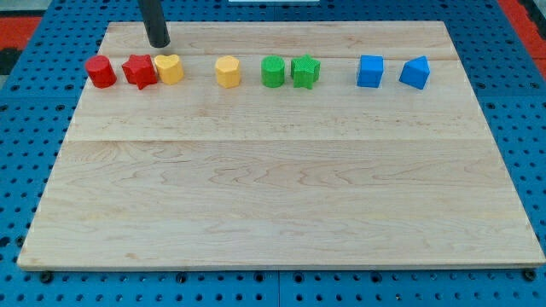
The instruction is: Point at the green star
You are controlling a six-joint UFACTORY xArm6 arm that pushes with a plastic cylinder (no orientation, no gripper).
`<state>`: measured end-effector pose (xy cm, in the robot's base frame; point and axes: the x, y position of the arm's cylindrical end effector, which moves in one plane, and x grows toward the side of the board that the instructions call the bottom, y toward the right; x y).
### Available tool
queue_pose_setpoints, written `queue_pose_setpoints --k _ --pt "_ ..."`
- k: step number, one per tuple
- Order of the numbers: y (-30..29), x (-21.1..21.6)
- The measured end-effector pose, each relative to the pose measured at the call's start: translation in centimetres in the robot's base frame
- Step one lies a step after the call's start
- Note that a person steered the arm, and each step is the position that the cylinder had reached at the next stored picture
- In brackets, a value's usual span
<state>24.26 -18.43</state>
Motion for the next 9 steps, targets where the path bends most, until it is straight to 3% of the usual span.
queue_pose_setpoints --k 7,8,9 --pt "-1.6 0.3" --pt "-1.1 0.3" --pt "3.3 0.0"
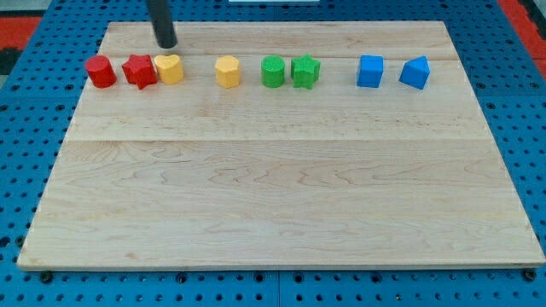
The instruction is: Point at the green star
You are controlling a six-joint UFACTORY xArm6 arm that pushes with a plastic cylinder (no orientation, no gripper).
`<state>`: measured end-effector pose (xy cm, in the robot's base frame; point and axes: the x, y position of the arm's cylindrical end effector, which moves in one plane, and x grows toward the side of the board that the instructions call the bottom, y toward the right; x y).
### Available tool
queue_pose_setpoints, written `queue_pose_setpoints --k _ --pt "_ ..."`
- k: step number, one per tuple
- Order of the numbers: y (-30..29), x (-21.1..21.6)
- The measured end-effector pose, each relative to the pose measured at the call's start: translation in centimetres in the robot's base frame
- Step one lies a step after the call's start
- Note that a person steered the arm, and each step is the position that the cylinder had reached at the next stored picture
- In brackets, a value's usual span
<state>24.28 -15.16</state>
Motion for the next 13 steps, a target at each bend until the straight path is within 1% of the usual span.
queue_pose_setpoints --k 1,7,10,11,12,13 --pt "3.0 -0.9" --pt "3.2 -0.7" --pt "5.0 -0.7" --pt "7.2 -0.7" --pt "12.8 -0.7" --pt "15.4 -0.7"
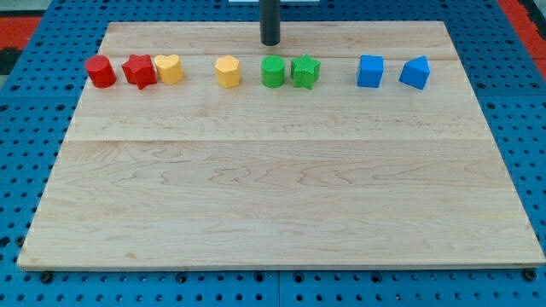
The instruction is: Point at the green star
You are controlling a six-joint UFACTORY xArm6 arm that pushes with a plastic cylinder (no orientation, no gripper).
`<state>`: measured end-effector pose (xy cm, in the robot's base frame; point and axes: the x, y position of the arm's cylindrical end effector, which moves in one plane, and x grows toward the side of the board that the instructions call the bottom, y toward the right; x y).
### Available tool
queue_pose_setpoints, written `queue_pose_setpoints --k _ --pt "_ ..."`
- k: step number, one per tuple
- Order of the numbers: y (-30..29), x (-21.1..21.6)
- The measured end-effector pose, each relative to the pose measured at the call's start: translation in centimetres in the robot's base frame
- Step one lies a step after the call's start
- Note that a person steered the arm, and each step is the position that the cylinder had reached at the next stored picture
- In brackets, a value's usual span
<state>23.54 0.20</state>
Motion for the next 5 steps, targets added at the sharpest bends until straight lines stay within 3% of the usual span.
queue_pose_setpoints --k 5 --pt "0.00 0.30"
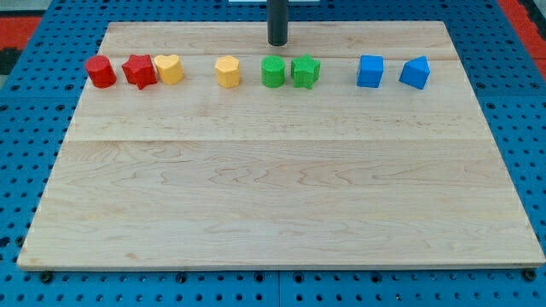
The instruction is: Point at the green star
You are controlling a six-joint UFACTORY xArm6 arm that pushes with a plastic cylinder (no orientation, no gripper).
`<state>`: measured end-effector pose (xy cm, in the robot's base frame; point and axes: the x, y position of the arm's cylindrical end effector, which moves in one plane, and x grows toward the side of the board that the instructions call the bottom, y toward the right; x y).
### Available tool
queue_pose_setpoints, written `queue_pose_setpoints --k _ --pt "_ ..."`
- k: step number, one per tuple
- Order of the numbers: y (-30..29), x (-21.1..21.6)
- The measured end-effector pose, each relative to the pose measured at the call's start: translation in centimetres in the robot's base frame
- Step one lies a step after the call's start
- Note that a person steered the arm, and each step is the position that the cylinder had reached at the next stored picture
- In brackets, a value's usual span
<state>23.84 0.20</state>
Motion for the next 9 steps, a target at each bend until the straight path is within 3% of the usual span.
queue_pose_setpoints --k 2,4,7,8,9 --pt "-0.7 0.3" --pt "4.2 0.3" --pt "6.8 0.9" --pt "3.8 1.8" --pt "-4.1 0.9"
